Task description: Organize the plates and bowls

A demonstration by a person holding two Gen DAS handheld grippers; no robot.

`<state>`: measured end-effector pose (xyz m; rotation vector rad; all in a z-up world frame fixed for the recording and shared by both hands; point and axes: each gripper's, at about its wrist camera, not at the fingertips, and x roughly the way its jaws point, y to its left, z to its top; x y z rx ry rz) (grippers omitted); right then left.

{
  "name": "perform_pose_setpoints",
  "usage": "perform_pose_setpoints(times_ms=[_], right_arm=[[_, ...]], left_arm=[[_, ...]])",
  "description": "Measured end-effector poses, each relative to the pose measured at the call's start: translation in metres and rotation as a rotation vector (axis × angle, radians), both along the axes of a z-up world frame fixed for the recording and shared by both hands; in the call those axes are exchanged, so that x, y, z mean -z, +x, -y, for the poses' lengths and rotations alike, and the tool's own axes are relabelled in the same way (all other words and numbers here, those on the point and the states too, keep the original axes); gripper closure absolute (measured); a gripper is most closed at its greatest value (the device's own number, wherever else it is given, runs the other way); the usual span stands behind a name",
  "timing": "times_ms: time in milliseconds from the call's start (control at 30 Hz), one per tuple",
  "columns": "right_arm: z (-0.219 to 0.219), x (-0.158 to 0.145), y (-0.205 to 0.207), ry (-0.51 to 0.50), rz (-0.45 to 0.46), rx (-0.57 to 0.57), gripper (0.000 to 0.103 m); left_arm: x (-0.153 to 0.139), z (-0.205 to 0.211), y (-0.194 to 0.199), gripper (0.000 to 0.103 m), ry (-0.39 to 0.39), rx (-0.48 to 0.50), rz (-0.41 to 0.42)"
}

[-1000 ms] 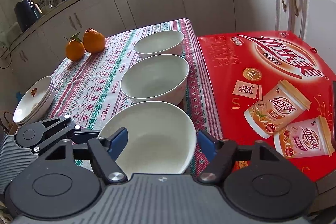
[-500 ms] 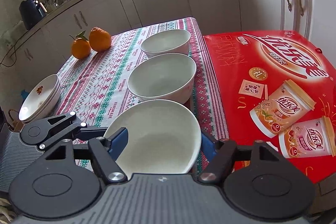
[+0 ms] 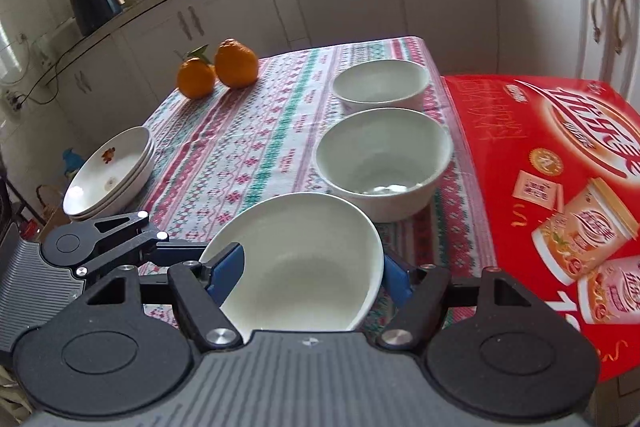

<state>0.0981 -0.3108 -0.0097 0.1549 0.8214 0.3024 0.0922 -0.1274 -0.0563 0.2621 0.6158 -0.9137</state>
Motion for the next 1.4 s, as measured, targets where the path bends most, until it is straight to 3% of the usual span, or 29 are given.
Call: perform_pose_setpoints(times_ms=[667,1400], right_arm=[[-0.085,0.0,0.05,-0.014,0.008,-0.208,0.025],[-0.105,0.014,0.077,-0.011,-0.021,-0.244,0.024]], left_arm=[[-0.008,-0.072,0.018,0.02,0.028,-0.183,0.017],[0.004,-0.09,0.038,0.019,0.035,-0.231,-0.017]])
